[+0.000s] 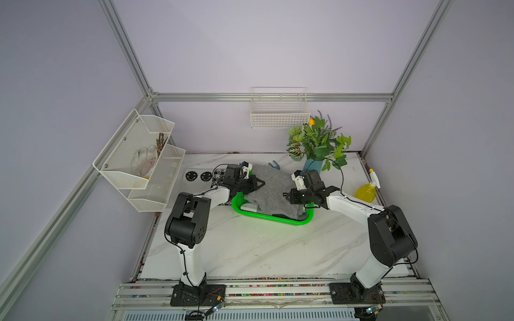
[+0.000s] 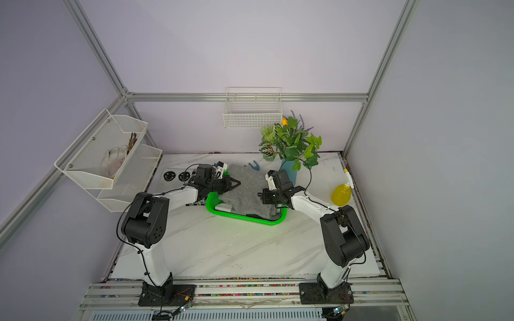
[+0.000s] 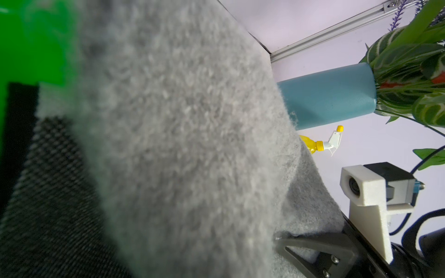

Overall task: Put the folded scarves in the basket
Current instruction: Place the scarf in the basket.

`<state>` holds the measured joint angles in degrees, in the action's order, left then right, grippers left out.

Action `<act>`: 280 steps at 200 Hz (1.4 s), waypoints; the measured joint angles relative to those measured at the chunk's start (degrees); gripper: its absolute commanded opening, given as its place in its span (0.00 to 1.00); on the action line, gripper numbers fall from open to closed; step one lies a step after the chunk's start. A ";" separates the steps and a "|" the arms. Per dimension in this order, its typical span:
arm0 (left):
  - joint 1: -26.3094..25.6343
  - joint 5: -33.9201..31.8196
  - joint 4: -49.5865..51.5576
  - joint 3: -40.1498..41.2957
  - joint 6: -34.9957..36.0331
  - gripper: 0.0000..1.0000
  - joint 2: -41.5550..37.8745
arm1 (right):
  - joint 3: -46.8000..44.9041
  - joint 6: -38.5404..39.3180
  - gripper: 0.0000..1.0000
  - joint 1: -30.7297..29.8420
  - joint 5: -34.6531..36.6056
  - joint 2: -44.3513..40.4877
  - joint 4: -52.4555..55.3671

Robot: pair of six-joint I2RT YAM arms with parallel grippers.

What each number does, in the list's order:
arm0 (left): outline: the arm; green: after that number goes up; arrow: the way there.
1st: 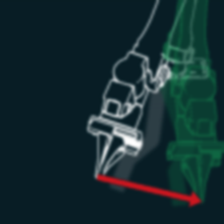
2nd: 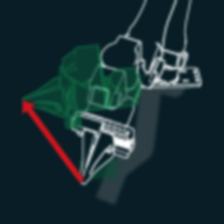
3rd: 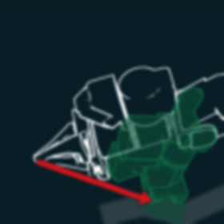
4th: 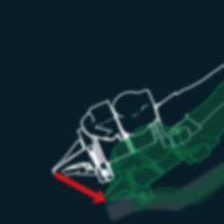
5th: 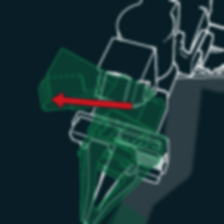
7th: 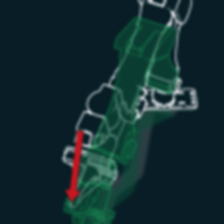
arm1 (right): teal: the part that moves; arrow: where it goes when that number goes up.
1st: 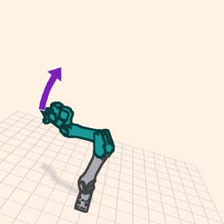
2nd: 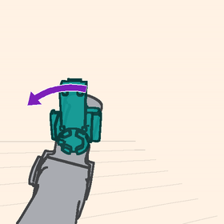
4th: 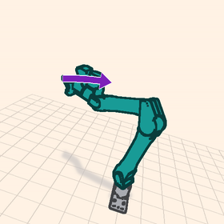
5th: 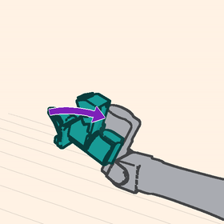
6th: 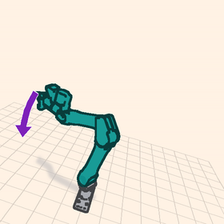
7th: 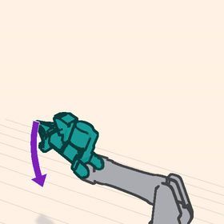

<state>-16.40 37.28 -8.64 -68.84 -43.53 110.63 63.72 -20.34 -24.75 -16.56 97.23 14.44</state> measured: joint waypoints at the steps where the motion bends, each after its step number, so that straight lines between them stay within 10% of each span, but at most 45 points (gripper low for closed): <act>1: -0.02 -0.02 -0.11 0.07 0.04 0.01 0.00 | 0.00 0.02 0.06 0.00 0.15 0.00 0.00; 87: -1.49 -3.96 -0.79 2.32 3.91 0.32 0.15 | 0.00 2.14 0.50 -0.39 9.75 -2.51 3.15; 211: -2.47 -13.11 9.99 3.08 12.20 0.53 -5.42 | -0.04 4.13 0.39 -4.79 19.63 -14.84 7.28; 280: -2.10 -16.39 17.14 2.82 16.22 0.55 -9.11 | 3.87 3.52 0.36 -7.13 18.82 -2.73 3.54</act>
<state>-18.50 20.88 8.49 -66.02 -27.31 101.51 67.59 -16.82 -31.88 2.26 94.50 17.98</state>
